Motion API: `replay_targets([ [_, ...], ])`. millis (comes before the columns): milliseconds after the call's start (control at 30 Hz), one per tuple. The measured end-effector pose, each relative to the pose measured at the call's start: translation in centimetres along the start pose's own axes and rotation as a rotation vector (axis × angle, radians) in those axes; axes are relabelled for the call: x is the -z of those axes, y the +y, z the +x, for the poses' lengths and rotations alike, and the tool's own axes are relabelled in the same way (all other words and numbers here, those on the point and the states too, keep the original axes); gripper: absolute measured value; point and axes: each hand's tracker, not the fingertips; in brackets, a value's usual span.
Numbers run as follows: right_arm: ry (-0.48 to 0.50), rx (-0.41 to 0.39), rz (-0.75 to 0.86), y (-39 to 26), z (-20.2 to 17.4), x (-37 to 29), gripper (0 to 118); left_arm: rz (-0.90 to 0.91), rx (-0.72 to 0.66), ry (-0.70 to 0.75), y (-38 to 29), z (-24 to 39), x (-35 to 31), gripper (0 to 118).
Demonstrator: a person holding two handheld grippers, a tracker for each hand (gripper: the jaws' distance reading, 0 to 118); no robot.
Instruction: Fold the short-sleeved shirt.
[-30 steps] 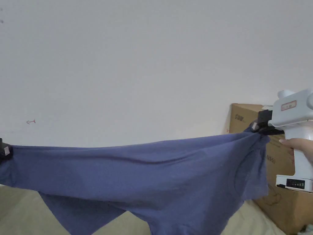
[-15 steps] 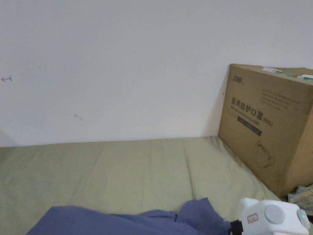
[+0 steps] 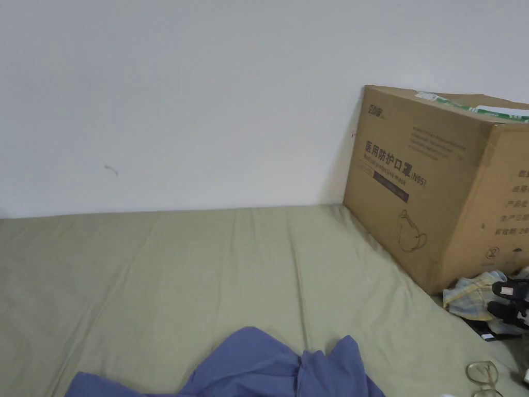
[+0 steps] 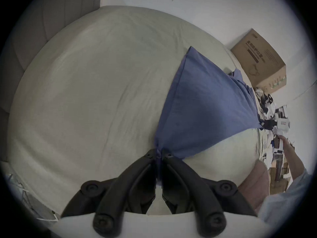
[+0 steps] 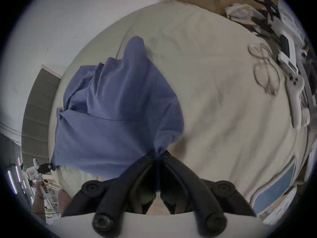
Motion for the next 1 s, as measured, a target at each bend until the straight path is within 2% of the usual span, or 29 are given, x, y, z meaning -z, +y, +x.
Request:
replay_targets([
  [167,-0.025,-0.042,-0.007,-2.1,-0.3,-0.5,2,-0.026,0.043,0.013,-0.8,0.7,-0.4,4],
  [200,-0.042,-0.051,0.004,-2.5,-0.5,-0.7,9,-0.024,0.06,0.015,-0.8,0.8,-0.4,4],
  [233,-0.045,-0.051,0.01,-2.7,-0.6,-0.9,25,-0.017,0.071,0.022,-0.7,0.9,-0.6,8],
  [267,-0.058,-0.05,0.02,-2.9,-0.7,-1.3,50,-0.016,0.071,0.016,-0.9,0.7,-0.7,19],
  [300,-0.119,-0.062,0.039,-3.1,-0.8,-1.8,87,-0.003,0.072,0.015,-0.9,0.7,-1.0,49],
  [333,-0.164,-0.07,0.055,-3.3,-0.9,-2.3,100,0.017,0.077,0.01,-1.0,0.8,-1.4,84],
  [367,-0.192,-0.065,0.087,-3.6,-0.9,-3.1,100,0.051,0.089,-0.008,-1.1,0.8,-2.0,105],
  [467,-0.135,0.001,0.236,-4.4,-1.1,-6.8,100,0.119,0.081,-0.036,-1.3,1.2,-3.5,118],
  [567,-0.104,0.077,0.392,-5.7,-2.4,-10.8,100,0.214,0.051,-0.068,-0.7,2.7,-5.4,117],
  [633,-0.081,0.074,0.473,-6.7,-3.8,-12.4,100,0.285,0.09,-0.064,-0.2,4.2,-6.6,117],
  [700,-0.087,0.046,0.476,-7.2,-5.6,-13.0,100,0.331,0.166,-0.039,0.5,7.0,-7.4,117],
  [767,-0.06,0.031,0.491,-7.7,-7.4,-13.2,100,0.335,0.264,0.078,1.1,9.7,-7.7,116],
  [800,-0.028,0.02,0.498,-8.0,-8.4,-13.2,98,0.317,0.303,0.092,1.6,11.4,-7.6,111],
  [833,0.001,0.002,0.506,-8.1,-9.4,-13.2,90,0.31,0.333,0.075,1.9,12.5,-7.6,98],
  [867,0.018,-0.022,0.525,-8.3,-10.5,-13.2,68,0.307,0.362,0.068,2.3,13.5,-7.6,75],
  [900,0.023,-0.045,0.547,-8.5,-11.6,-13.2,22,0.297,0.36,0.032,2.8,14.5,-7.5,31],
  [933,0.022,-0.066,0.556,-8.5,-12.5,-13.1,1,0.283,0.362,0.009,3.7,15.0,-6.7,2],
  [1000,0.032,-0.066,0.573,-8.4,-13.6,-12.8,1,0.267,0.349,-0.059,5.4,15.9,-5.8,1],
])
